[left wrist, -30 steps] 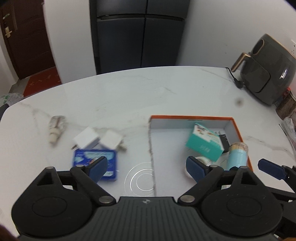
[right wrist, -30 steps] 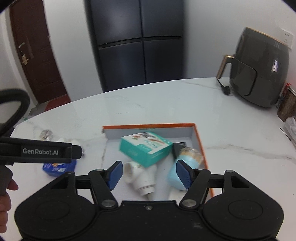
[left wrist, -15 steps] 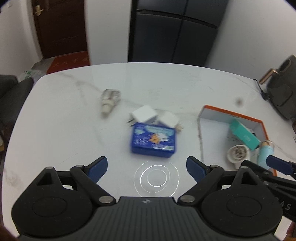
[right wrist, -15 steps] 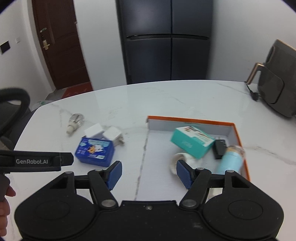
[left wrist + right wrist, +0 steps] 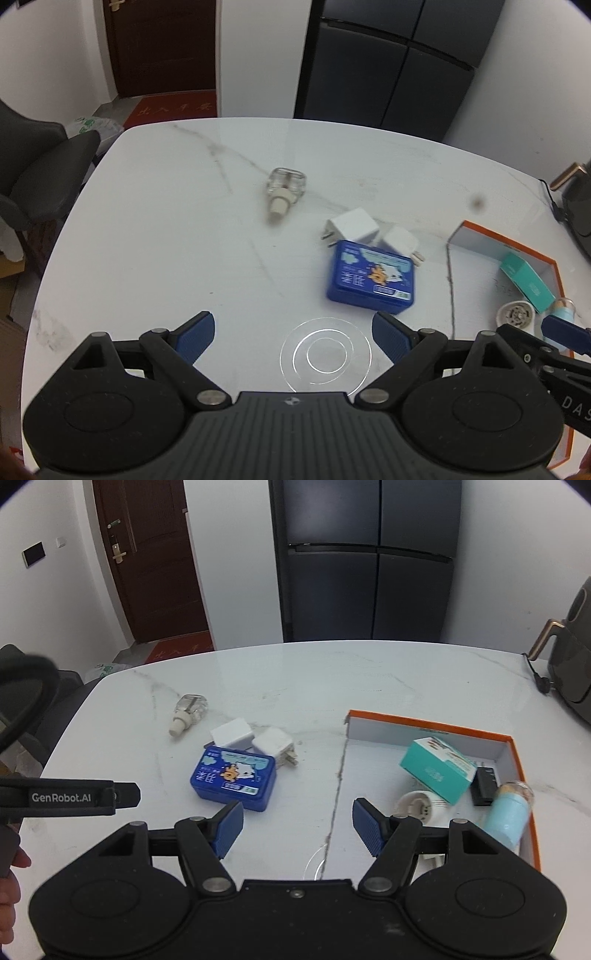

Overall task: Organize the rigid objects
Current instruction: 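Grasp glass diffuser bottle with left tool while right tool grasps blue tissue pack, then lift glass bottle in left tool and blue tissue pack in right tool toward orange-rimmed box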

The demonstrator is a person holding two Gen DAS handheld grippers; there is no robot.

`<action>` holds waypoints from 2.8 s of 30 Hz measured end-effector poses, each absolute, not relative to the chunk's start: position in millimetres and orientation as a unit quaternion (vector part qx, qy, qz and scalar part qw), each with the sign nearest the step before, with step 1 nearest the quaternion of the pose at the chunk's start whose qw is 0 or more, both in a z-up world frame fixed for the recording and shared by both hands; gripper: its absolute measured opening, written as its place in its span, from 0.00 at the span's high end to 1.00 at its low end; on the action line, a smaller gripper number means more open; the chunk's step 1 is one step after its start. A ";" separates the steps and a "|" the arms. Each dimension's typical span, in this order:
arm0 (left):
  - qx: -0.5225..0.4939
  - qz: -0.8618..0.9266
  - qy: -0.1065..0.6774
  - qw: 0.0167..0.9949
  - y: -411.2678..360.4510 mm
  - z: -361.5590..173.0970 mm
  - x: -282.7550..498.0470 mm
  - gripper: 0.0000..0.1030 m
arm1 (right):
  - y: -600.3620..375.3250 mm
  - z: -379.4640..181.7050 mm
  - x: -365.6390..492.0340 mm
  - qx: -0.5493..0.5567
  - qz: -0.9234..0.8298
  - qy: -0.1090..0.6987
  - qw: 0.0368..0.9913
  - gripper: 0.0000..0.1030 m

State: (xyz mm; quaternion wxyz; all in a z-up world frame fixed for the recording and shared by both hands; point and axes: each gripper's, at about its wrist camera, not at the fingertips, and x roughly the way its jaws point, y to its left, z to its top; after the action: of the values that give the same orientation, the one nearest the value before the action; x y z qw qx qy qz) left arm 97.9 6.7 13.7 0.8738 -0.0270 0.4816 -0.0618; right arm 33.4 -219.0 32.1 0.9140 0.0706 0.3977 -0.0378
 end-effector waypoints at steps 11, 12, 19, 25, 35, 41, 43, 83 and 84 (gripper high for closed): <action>-0.025 -0.035 0.496 0.867 28.9 -9.6 137.7 0.07 | -206.1 15.3 53.9 0.070 -0.003 0.412 0.908 0.22; -0.022 -0.033 0.498 0.866 29.8 -12.4 144.6 0.07 | -205.2 13.7 55.9 0.068 0.007 0.413 0.908 0.22; -0.008 -0.033 0.499 0.866 24.3 -30.7 203.4 0.07 | -207.2 -1.9 72.9 0.062 0.037 0.424 0.903 0.22; -0.002 -0.042 0.495 0.868 14.0 -48.9 245.3 0.07 | -210.9 -13.3 85.2 0.058 0.050 0.428 0.901 0.22; 0.009 -0.061 0.483 0.873 0.3 -70.4 285.7 0.10 | -212.6 -23.0 106.9 0.037 0.097 0.422 0.901 0.22; 0.052 -0.082 0.454 0.886 -7.6 -68.3 277.1 0.47 | -202.1 -25.2 124.2 -0.013 0.156 0.412 0.898 0.22; 0.054 -0.101 0.452 0.885 -5.1 -66.0 268.1 0.50 | -198.3 -26.9 132.1 -0.031 0.176 0.411 0.894 0.22; -0.024 -0.051 0.455 0.889 20.3 -9.7 80.9 0.51 | -166.2 -0.8 66.8 0.069 0.026 0.421 0.904 0.27; -0.025 -0.052 0.452 0.890 20.5 -6.7 76.5 0.51 | -165.9 2.6 62.4 0.068 0.023 0.418 0.905 0.27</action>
State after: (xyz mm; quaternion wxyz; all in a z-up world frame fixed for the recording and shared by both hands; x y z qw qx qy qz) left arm 76.5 20.4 -6.7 0.8900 -0.0250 0.4523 -0.0522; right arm 62.4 -165.9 2.6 0.9054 0.0683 0.4184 0.0228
